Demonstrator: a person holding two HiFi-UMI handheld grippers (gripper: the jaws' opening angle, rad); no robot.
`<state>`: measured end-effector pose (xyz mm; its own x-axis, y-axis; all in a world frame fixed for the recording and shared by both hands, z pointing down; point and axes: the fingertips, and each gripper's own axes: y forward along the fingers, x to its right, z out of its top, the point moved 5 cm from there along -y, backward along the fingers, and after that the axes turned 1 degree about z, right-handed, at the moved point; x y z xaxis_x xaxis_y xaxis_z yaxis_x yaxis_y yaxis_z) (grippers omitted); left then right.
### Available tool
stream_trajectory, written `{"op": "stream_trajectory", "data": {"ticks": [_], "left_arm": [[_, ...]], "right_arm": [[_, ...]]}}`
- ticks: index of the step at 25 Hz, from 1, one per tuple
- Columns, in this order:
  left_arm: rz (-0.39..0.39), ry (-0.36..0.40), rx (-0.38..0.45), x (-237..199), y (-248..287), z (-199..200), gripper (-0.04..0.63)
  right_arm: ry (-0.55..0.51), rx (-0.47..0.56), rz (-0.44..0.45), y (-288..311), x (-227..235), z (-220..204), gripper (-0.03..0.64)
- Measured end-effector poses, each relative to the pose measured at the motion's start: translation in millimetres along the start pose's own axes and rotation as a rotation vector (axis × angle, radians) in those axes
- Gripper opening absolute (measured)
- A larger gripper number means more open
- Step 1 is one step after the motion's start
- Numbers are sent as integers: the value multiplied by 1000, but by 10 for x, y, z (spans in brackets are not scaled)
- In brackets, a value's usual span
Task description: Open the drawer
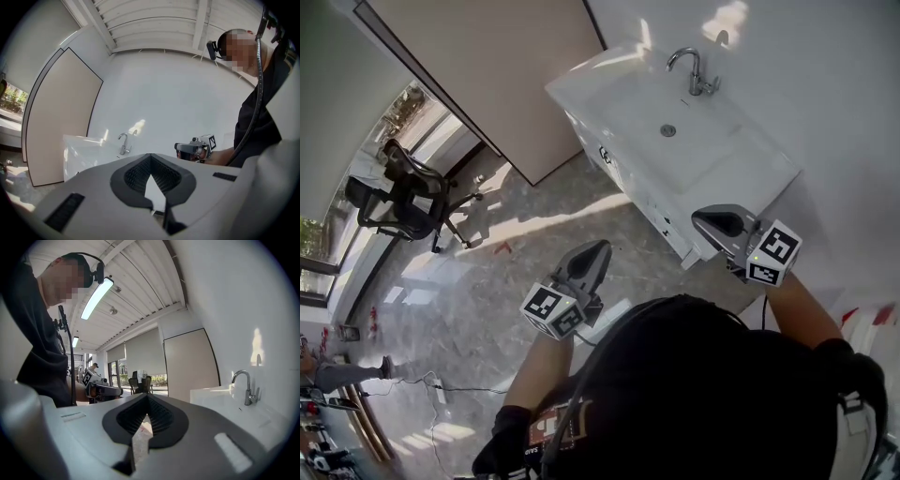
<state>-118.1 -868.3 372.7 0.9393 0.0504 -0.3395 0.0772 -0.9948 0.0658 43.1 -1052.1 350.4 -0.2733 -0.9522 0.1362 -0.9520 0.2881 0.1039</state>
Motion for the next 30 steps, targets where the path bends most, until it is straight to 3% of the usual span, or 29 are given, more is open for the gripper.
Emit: {"op": "stream_trajectory", "data": {"ticks": [6,14,22,30], "left_arm": [[-54,20,-55,-514,-285,-37,-8],[-90,10,-116,-813,-438,-472,-8],[-60,-74,-170,-827,-242,-1132,-8],[-29,-133,-200,-781,133,-1980,-8]], "right_arm": [[28,-9,-72,590,-293,-37,-6],[71,-55,-144,968,-542,-378,-6],[85,-116,-124,971,-371,-823,-6],[98,-153,-60,893,-289,-1529,-6]]}}
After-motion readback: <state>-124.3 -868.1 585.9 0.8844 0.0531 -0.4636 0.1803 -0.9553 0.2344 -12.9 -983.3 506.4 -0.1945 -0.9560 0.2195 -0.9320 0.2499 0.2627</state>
